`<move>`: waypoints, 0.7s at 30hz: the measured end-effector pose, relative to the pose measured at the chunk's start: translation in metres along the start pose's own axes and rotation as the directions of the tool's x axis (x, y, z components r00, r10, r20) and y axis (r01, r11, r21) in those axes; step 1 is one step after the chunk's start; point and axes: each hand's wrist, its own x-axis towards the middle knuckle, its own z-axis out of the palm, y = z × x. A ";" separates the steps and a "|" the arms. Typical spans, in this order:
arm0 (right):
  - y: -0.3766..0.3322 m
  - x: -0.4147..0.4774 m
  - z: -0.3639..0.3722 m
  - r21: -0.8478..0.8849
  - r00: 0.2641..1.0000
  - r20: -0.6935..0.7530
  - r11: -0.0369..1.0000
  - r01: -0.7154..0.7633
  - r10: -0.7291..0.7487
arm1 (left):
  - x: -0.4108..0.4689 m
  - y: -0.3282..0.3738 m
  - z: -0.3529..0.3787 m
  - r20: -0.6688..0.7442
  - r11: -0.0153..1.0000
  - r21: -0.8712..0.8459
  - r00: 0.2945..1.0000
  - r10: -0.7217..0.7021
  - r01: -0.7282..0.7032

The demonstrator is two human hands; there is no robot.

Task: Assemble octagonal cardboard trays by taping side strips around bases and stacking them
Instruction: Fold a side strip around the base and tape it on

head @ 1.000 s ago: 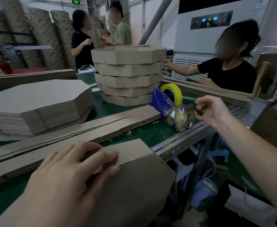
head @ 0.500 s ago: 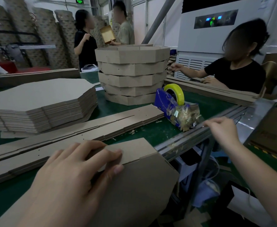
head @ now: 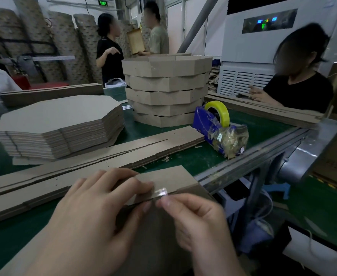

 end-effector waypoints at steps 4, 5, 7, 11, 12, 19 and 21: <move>0.007 0.000 0.011 0.064 0.990 -0.136 0.998 -0.014 0.023 | 0.000 0.000 -0.001 0.018 1.000 0.010 1.000 0.017 -0.017; 0.007 0.000 0.013 0.071 0.988 -0.151 0.997 -0.015 0.026 | 0.000 0.000 -0.002 0.024 1.000 0.017 0.999 0.023 -0.024; 0.008 -0.001 0.014 0.074 0.985 -0.169 0.997 -0.017 0.029 | 0.000 0.002 -0.003 0.033 0.999 0.020 0.999 0.030 -0.031; 0.007 -0.002 0.010 0.047 0.989 -0.131 0.997 -0.061 0.067 | 0.000 0.004 -0.005 0.027 1.000 -0.007 0.999 0.025 -0.025; 0.007 -0.002 0.008 0.027 0.991 -0.110 0.997 -0.076 0.078 | -0.001 0.004 -0.005 0.029 1.000 -0.011 0.999 0.030 -0.029; -0.005 -0.001 -0.011 -0.150 0.947 0.153 0.954 -0.259 0.281 | -0.003 0.000 -0.009 0.124 0.999 0.047 0.992 0.020 -0.026; -0.009 0.001 -0.019 -0.113 0.887 0.253 0.922 -0.369 0.386 | -0.001 0.002 -0.012 0.135 1.000 0.026 0.991 -0.008 0.004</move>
